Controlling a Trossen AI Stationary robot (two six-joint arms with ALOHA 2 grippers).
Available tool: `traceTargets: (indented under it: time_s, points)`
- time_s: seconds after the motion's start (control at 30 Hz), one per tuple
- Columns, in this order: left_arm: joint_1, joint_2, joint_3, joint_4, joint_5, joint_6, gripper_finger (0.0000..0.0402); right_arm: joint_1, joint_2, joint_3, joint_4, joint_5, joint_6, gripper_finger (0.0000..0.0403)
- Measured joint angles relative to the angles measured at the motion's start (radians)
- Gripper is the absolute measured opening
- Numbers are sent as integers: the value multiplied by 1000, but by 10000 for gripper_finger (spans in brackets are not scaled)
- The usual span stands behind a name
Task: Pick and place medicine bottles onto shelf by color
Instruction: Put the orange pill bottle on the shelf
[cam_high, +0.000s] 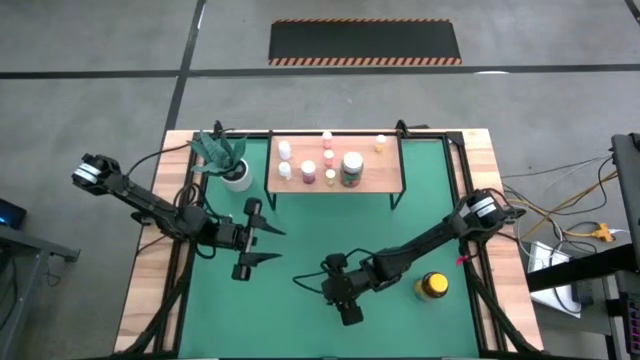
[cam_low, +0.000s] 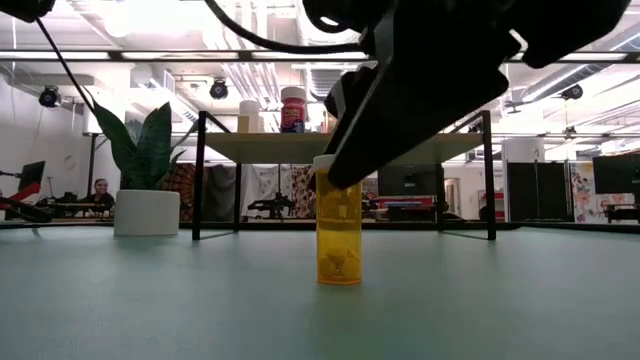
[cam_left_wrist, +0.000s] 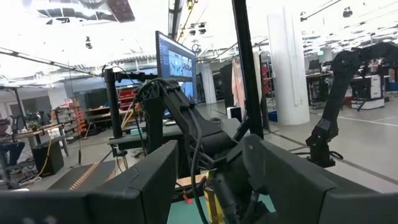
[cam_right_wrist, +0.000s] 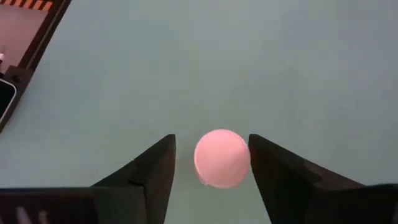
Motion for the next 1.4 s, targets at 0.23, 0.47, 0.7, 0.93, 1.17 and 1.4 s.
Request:
traceTargets:
  time_s: [0.23,0.47,0.7,0.93,1.17,1.4]
  points:
    - [0,-1,0,0,0,14,206,0,0,0,7,0,17,128]
    - [0,-2,3,8,0,34,206,0,-10,0,2,-3,58,103]
    - [0,-16,7,19,-4,127,206,-4,-166,35,-147,-4,138,111]
    - [1,-94,2,26,-12,208,206,-36,-336,232,-471,143,192,108]
    - [1,-134,-21,9,-56,258,206,-128,-456,367,-607,260,216,108]
    - [1,-138,-21,8,-145,356,206,-282,-556,396,-893,396,285,107]
